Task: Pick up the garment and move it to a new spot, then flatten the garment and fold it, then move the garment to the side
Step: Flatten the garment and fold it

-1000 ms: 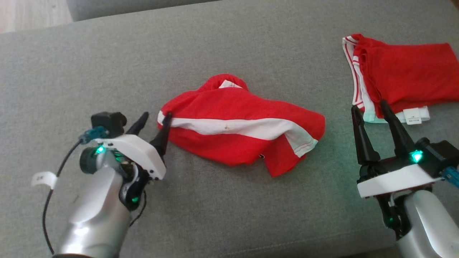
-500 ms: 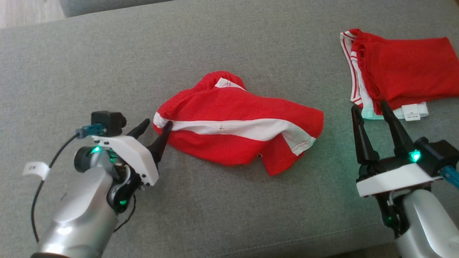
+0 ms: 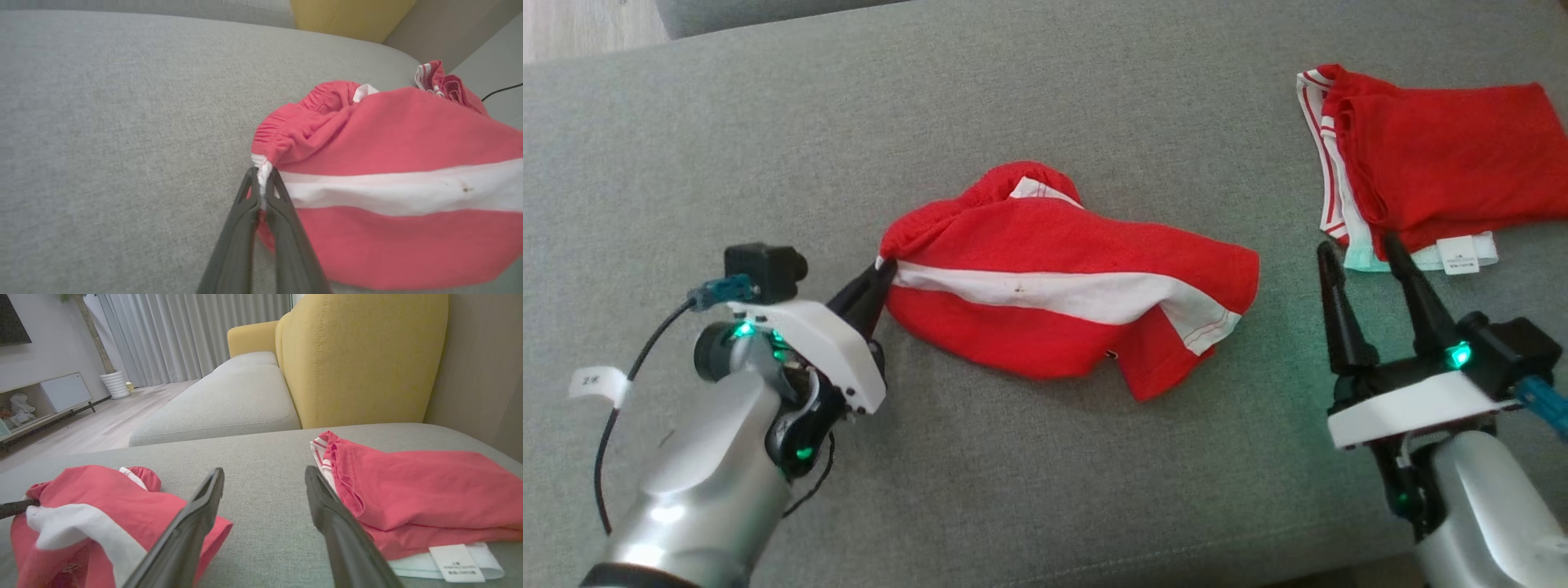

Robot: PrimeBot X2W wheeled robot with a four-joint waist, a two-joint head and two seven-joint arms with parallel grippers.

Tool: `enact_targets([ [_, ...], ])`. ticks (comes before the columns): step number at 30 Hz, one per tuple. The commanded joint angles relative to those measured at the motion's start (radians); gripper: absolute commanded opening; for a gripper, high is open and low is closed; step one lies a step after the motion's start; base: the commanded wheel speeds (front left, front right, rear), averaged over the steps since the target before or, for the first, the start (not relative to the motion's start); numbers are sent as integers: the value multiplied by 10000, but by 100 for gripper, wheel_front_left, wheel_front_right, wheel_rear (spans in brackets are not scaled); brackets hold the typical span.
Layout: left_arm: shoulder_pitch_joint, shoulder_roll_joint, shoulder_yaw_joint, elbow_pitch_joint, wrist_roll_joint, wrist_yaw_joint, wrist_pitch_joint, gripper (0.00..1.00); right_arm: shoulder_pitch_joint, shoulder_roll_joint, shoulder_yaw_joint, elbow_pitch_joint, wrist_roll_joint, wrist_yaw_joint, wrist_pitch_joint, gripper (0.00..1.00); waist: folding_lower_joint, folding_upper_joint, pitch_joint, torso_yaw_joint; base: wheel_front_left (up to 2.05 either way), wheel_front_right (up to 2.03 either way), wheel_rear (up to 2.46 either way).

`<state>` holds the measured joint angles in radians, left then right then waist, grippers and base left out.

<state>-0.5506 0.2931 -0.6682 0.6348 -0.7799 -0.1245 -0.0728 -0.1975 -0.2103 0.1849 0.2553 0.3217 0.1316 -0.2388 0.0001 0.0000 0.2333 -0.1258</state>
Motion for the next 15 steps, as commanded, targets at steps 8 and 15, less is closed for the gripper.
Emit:
enact_targets([
  [8,-645,480,218,-460,-119,-61,-400,0,378,119,1865,-441,1420,-9,805,100,-1,0,-164,17,0,0,0],
  [15,-683,417,188,-451,-127,5,-474,0,570,-70,2667,-97,2610,-9,1441,100,-1,0,-248,90,0,0,0],
])
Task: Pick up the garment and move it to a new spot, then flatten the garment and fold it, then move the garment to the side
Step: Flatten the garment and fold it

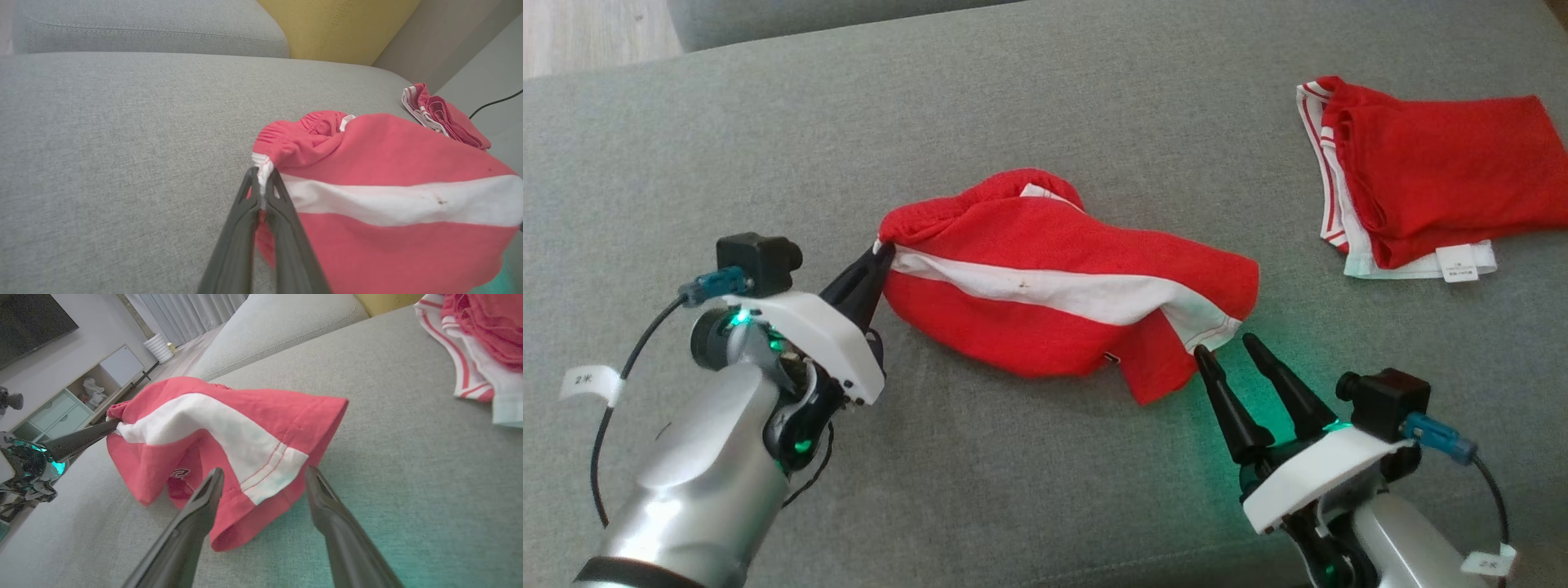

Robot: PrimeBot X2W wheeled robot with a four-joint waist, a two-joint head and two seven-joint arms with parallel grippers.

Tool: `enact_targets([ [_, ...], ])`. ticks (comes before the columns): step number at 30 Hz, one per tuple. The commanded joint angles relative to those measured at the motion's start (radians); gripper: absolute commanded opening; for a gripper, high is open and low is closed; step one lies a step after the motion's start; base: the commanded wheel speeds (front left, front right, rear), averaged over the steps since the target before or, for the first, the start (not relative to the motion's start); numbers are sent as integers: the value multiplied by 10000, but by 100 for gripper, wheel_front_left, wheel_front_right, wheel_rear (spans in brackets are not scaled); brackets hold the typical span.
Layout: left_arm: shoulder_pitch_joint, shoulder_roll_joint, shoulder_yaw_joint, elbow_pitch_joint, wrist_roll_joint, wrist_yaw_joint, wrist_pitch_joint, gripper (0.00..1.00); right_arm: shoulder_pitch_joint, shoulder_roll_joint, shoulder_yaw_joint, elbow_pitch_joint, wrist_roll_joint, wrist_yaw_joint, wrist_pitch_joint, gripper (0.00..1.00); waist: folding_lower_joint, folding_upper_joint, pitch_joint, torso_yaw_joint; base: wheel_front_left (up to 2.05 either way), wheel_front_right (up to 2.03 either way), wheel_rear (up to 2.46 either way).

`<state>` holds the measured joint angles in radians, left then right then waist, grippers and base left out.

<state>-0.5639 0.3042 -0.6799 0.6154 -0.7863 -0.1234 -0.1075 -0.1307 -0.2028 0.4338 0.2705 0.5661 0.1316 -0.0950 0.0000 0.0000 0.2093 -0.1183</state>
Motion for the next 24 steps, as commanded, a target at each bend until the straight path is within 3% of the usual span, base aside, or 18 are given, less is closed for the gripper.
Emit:
enact_targets([
  [1,-557,300,301,-256,-67,0,-132,0,-114,-146,205,-184,327,-9,36,100,0,0,-12,30,0,0,0],
  [24,-577,318,189,-192,-163,76,-146,0,-911,-721,1406,224,1397,-9,-767,100,0,0,-63,139,0,0,0],
])
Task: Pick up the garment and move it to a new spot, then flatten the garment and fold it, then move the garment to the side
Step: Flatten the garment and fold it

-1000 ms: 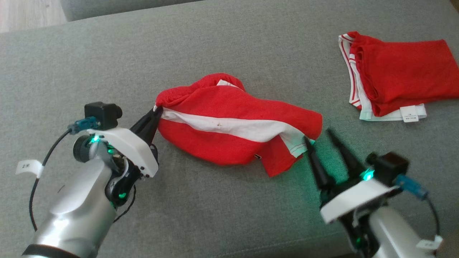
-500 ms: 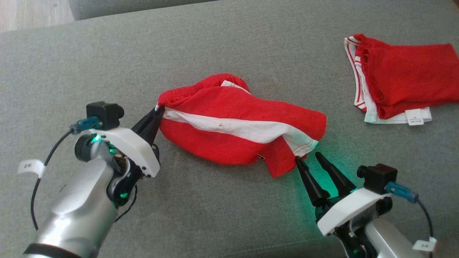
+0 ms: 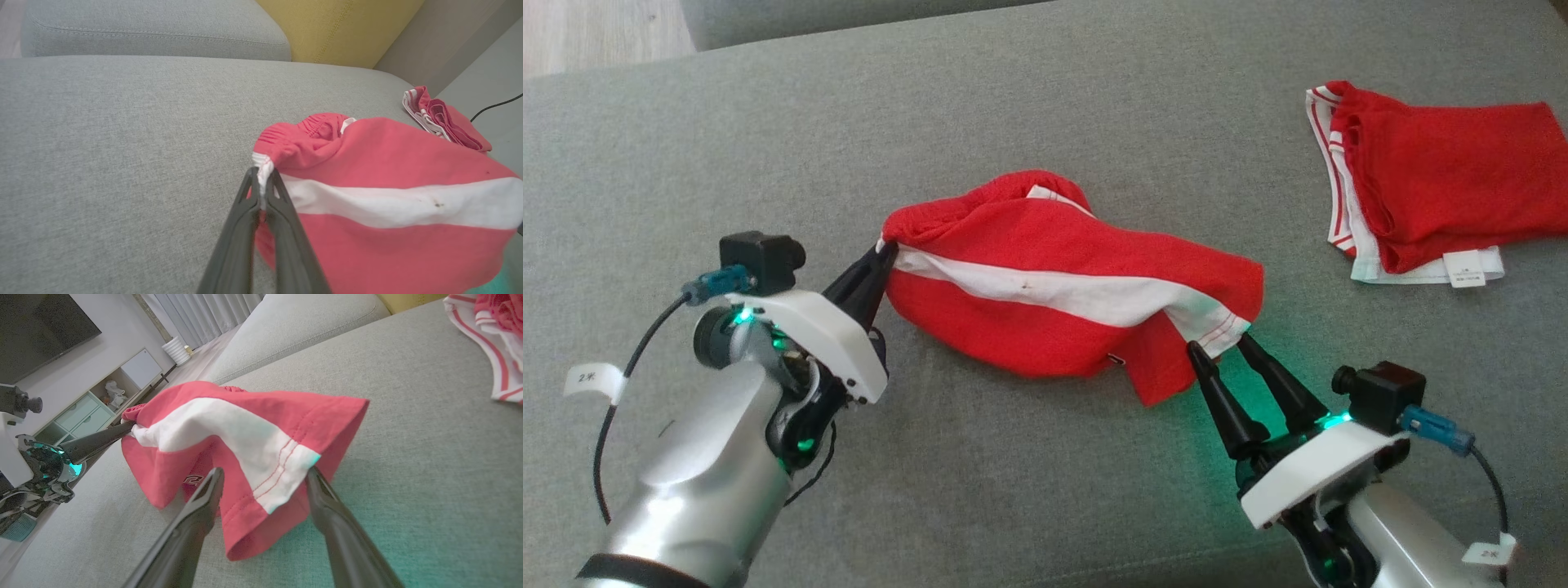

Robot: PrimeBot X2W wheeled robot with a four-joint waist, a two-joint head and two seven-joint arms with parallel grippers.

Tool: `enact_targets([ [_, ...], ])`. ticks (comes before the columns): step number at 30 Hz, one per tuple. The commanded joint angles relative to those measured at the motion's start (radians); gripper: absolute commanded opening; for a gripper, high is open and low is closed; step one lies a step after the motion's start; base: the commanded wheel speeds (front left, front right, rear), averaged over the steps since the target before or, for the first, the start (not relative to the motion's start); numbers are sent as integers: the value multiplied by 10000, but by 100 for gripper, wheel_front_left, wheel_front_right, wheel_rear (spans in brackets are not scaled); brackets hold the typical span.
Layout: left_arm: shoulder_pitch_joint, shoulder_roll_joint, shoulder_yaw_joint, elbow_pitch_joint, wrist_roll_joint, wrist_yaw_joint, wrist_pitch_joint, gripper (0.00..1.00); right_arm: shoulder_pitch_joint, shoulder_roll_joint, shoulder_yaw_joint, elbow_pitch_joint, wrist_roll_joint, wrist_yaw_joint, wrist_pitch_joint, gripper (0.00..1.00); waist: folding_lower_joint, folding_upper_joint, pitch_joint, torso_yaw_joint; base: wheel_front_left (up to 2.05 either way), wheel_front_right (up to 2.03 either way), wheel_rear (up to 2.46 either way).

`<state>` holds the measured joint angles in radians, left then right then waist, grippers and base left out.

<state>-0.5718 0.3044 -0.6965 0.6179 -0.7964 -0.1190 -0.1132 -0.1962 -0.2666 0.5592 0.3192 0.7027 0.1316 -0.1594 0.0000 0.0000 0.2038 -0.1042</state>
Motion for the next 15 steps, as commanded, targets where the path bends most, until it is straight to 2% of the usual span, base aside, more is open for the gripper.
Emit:
enact_targets([
  [1,-489,316,350,-206,-66,32,-95,0,-269,-102,183,-274,55,-9,-157,100,0,0,-27,-6,0,0,0],
  [3,-477,312,337,-190,-79,32,-105,0,-291,-139,216,-275,117,-9,-204,100,0,0,-54,-9,0,0,0],
  [4,-474,308,330,-184,-84,31,-109,0,-304,-159,233,-268,145,-9,-220,81,0,0,-69,-11,0,0,0],
  [5,-472,304,324,-179,-90,31,-111,0,-319,-178,255,-262,173,-9,-232,48,0,0,-81,-12,0,0,0],
  [6,-471,302,317,-175,-95,31,-114,0,-339,-196,277,-253,202,-9,-242,21,0,0,-90,-14,0,0,0],
  [7,-473,300,311,-173,-100,31,-118,0,-361,-216,303,-240,224,-9,-250,0,0,0,-96,-16,0,0,0],
  [15,-546,318,299,-212,-114,69,-163,0,-688,-364,236,-226,74,-9,-623,0,0,0,-68,-29,0,0,0],
])
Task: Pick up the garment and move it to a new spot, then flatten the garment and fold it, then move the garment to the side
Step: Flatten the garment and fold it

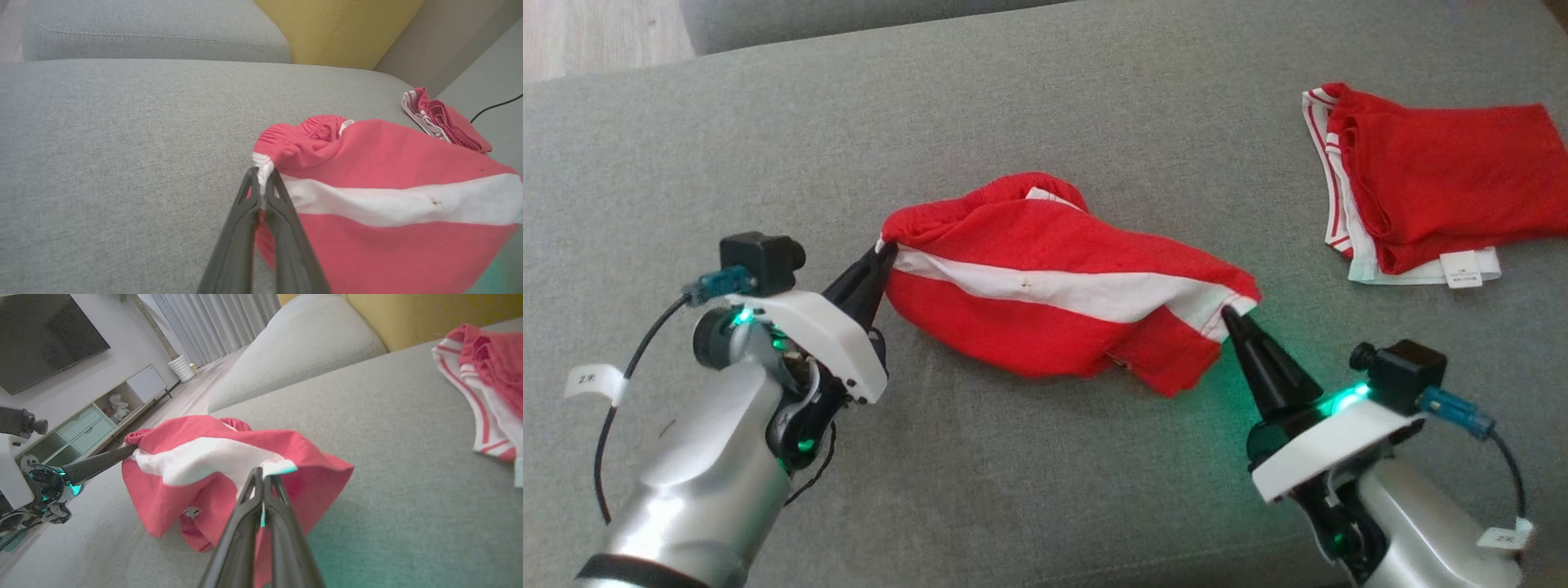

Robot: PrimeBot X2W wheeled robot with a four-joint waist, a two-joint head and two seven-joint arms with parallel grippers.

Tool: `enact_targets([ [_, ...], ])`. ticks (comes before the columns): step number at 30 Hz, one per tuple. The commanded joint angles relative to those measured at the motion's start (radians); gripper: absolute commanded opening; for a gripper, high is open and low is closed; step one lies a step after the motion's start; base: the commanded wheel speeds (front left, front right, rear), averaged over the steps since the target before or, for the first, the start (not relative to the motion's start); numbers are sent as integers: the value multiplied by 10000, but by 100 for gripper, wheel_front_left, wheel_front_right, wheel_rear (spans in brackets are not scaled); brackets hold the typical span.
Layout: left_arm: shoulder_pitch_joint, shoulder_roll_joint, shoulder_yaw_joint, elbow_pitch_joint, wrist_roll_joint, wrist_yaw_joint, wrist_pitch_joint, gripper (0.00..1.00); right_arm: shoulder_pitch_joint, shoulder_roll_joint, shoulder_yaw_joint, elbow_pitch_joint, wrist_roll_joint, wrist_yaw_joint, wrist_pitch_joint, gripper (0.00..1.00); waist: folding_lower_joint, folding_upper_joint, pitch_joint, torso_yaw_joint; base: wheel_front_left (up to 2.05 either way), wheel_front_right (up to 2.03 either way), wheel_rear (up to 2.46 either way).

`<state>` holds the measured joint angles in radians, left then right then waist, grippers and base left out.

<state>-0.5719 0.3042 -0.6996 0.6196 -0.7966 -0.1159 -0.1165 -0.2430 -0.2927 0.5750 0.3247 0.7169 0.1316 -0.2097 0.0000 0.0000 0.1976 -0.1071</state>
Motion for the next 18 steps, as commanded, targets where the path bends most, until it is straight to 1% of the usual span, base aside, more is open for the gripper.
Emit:
enact_targets([
  [1,-540,334,331,-236,-116,42,-138,0,-269,-127,-5,-323,-155,-9,-202,0,0,0,-20,0,0,0,0],
  [6,-545,426,311,-409,-57,109,-202,0,-542,-355,-572,-717,-813,-9,-437,0,0,0,-226,57,0,0,0],
  [11,-600,469,413,-936,-137,213,-237,0,-964,-805,-1093,-1133,-1483,-9,-468,0,0,0,-555,215,0,0,0],
  [18,-669,615,748,-2214,-400,599,-94,0,-1927,-1504,-1450,-1595,-2220,-9,-33,0,0,0,-1051,446,0,0,0],
])
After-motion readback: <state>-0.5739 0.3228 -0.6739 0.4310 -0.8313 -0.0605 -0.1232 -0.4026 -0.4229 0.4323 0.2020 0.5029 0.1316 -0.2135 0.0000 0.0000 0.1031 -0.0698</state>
